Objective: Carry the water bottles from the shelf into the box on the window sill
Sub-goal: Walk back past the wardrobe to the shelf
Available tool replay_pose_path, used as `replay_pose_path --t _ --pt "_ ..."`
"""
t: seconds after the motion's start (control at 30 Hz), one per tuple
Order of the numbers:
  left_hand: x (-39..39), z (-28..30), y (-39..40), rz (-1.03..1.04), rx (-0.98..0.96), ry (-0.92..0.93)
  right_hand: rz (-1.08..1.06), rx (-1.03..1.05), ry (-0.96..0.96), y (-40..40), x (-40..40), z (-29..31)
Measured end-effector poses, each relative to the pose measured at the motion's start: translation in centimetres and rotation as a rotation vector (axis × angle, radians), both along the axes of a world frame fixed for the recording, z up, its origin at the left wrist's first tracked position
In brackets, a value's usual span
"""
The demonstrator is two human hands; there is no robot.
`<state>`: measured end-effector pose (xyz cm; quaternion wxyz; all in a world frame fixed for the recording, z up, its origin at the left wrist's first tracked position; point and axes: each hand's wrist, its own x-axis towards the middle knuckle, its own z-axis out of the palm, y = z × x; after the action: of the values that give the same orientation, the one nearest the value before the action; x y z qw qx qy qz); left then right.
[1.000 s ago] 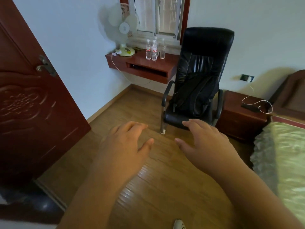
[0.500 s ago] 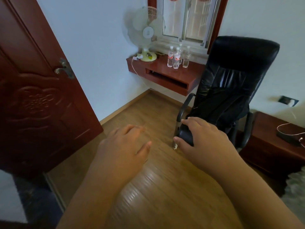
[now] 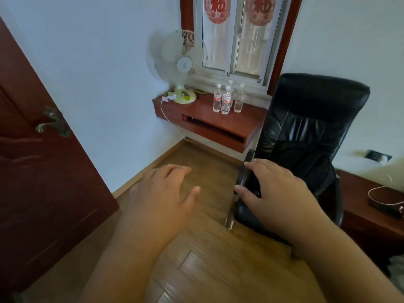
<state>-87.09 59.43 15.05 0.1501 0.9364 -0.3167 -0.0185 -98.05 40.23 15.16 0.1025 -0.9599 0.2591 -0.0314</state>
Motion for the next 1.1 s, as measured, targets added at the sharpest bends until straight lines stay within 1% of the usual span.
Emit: replay_pose_path --t 0.17,0.37,0.57,0.7,0.83,0.93,1.1 --pt "7.9 0.2 -1.4 -0.024 0.009 -0.009 -0.039 0.005 -0.018 -0.9 6.4 0.1" --pt "14.1 -0.5 -4.3 -0.024 0.043 0.015 -0.060 0.017 -0.012 -4.1 12.8 -1.3" --pt "21.0 -1.0 -8.9 0.036 0.082 -0.007 -0.001 0.065 -0.048 -9.6 21.0 -2.5" --pt "25.3 0.3 -13.1 0.082 0.087 -0.055 0.070 0.082 -0.096 -14.2 26.9 -1.8" --pt "29.0 1.4 -17.2 0.140 0.025 -0.089 0.129 0.067 -0.127 -18.7 32.3 -0.7" --pt "31.1 1.4 -20.0 0.158 0.010 -0.084 0.148 0.053 -0.132 -21.5 35.2 -0.2" --pt "34.7 1.2 -24.4 0.143 0.030 -0.071 0.146 0.065 -0.094 -25.2 37.9 -0.4"
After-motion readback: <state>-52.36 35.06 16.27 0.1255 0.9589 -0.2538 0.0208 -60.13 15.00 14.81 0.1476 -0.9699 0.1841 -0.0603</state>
